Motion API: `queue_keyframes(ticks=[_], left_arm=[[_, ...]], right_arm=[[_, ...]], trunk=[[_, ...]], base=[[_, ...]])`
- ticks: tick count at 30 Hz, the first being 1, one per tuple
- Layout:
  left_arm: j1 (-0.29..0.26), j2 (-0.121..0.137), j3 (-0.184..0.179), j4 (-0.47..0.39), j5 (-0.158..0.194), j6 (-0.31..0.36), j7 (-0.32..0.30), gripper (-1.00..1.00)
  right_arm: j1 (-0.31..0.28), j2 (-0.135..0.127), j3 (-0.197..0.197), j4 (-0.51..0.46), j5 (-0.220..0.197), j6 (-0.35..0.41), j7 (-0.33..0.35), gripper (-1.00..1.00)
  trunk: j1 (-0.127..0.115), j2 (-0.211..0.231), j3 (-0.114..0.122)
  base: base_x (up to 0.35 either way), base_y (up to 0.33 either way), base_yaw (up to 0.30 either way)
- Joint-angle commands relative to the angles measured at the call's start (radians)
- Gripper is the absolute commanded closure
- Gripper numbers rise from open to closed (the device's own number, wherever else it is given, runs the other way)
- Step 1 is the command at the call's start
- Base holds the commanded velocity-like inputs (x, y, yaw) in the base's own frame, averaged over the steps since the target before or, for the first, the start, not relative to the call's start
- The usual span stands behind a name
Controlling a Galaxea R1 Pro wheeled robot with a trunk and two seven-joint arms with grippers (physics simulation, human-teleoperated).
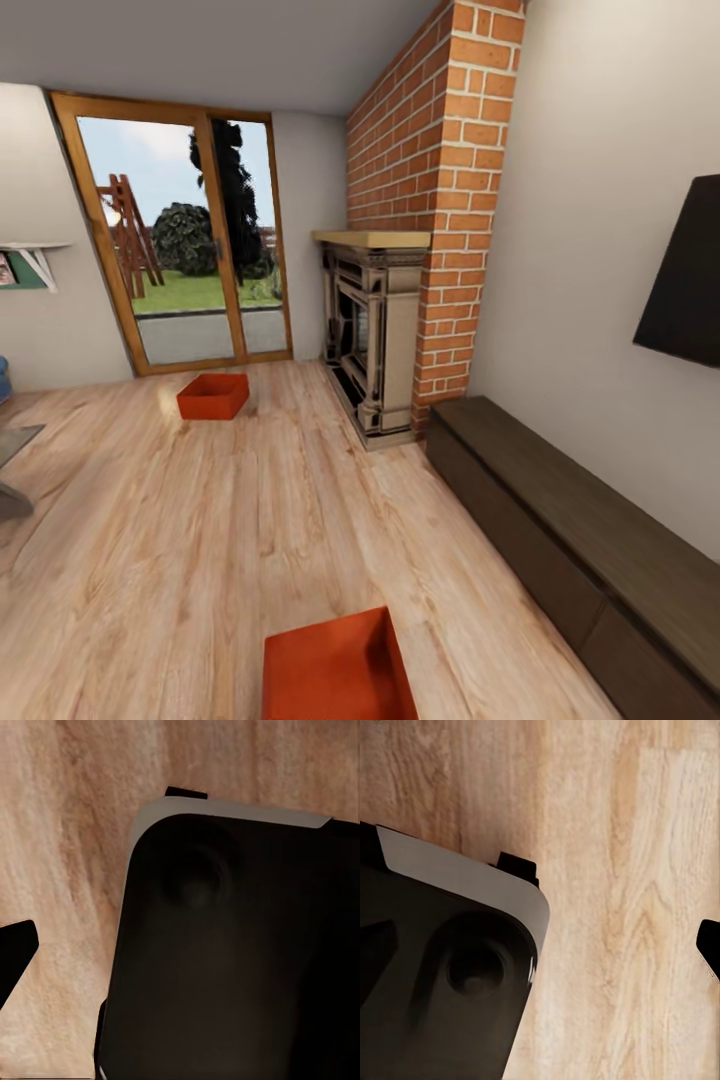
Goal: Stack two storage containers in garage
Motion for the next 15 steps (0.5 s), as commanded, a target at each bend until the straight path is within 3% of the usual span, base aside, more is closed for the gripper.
queue_keyframes(ticks=[1, 15], left_arm=[[0.000, 0.000, -0.001, 0.000, 0.004, -0.002, 0.001, -1.00], [0.000, 0.000, -0.001, 0.000, 0.004, -0.002, 0.001, -1.00]], right_arm=[[-0.001, 0.000, 0.009, 0.002, -0.009, -0.005, -0.001, -1.00], [-0.001, 0.000, 0.009, 0.002, -0.010, -0.005, -0.001, -1.00]], trunk=[[0.000, -0.001, -0.001], [0.000, -0.001, -0.008]], base=[[0.000, 0.000, 0.254], [0.000, 0.000, 0.254]])
